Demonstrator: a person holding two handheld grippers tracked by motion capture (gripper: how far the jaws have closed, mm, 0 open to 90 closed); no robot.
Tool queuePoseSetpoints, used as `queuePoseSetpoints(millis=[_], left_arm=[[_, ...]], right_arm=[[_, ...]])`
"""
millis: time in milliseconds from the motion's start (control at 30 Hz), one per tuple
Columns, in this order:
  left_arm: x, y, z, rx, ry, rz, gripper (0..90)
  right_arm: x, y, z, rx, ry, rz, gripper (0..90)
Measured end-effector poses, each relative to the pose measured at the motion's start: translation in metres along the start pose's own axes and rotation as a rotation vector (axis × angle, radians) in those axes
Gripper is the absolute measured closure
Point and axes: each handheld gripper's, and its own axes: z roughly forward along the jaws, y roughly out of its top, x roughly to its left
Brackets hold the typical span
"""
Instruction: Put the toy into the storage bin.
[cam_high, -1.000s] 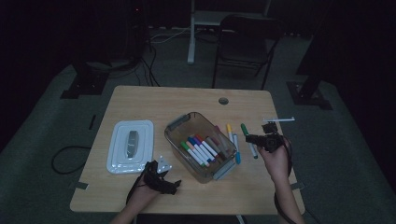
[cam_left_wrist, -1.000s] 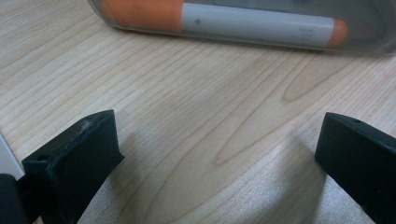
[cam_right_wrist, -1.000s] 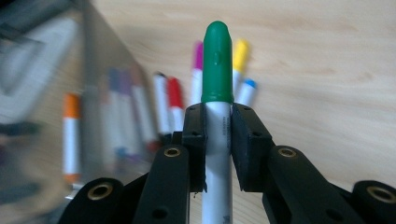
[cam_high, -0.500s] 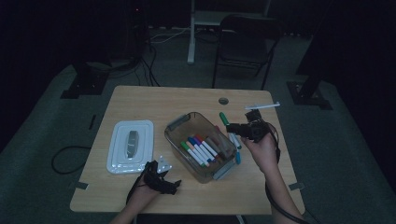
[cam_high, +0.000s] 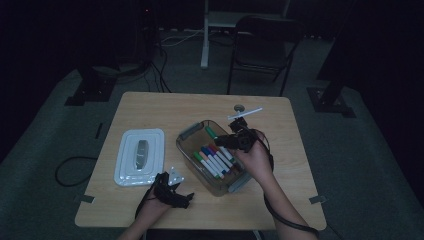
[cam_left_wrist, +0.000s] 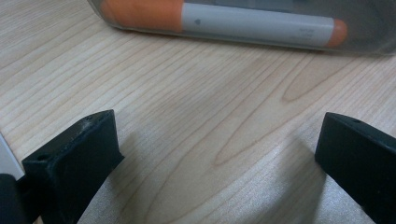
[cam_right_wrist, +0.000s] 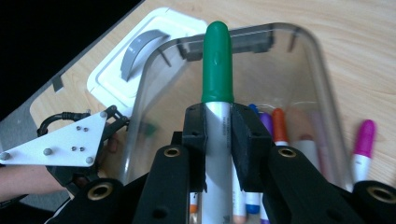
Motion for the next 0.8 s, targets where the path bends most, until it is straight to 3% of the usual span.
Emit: queuePoseSetpoints(millis=[200,433,533,800], left_arm=[[0.000,0.000,0.000,0.000,0.000,0.000,0.4],[0.000,0.000,0.000,-0.002,0.001,0.000,0.4],[0.000,0.000,0.000,-0.002,0.002,0.000,0.5],[0.000,0.000,0.000,-0.002,0.001,0.000,0.4]], right_arm=[[0.012,0.005,0.027,0.078,0.024,-0.030,76.5],[0.016,0.003,0.064,0.186,0.045,-0.033,76.5],[0.017,0.003,0.072,0.196,0.046,-0.034,76.5],[0.019,0.002,0.100,0.295,0.068,-0.046,76.5]])
